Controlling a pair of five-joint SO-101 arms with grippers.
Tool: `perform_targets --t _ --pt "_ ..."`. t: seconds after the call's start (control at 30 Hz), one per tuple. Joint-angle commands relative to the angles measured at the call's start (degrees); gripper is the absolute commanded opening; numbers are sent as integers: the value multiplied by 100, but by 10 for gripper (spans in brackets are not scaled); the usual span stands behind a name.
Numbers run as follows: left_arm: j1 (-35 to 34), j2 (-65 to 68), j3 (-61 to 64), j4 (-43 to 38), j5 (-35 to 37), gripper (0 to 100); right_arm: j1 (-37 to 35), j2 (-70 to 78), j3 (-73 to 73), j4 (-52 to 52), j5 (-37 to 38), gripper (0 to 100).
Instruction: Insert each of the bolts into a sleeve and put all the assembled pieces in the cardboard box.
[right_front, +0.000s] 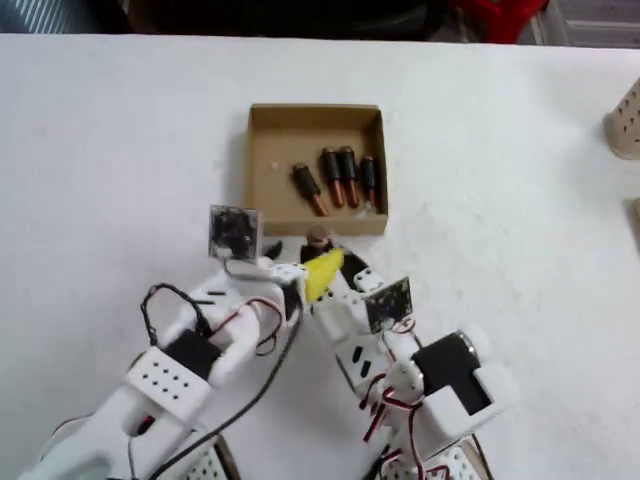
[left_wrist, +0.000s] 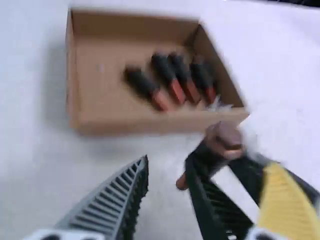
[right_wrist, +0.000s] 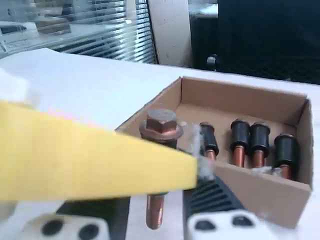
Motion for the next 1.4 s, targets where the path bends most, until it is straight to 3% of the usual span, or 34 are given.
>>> perform_targets --t 0.0,0.17,0.37,0.5,0.6,0.77,0.9,1.13,1.37 --pt "-22 -84 -114 123 -35 500 48 -40 -18 -224 0 17" --pt "4 -286 -123 97 -35 515 40 -40 -18 -224 0 17" --pt "-22 -1464 -88 141 -35 513 22 -40 -26 -215 0 17" --pt "-163 -2422 -88 818 -35 483 31 -40 -26 -215 0 17" --pt "-382 -3134 -88 1196 -35 342 31 -40 -26 -215 0 17" --pt "-1007 -4198 -88 1495 -79 5 31 -40 -26 -215 0 17" --pt "-1666 -4857 -97 1899 -79 92 57 -40 -26 -215 0 17" --pt "-2466 -5130 -88 2347 -132 23 338 -92 -26 -251 0 17" --pt "-2633 -5121 281 3288 -1820 23 374 -180 9 -259 0 17"
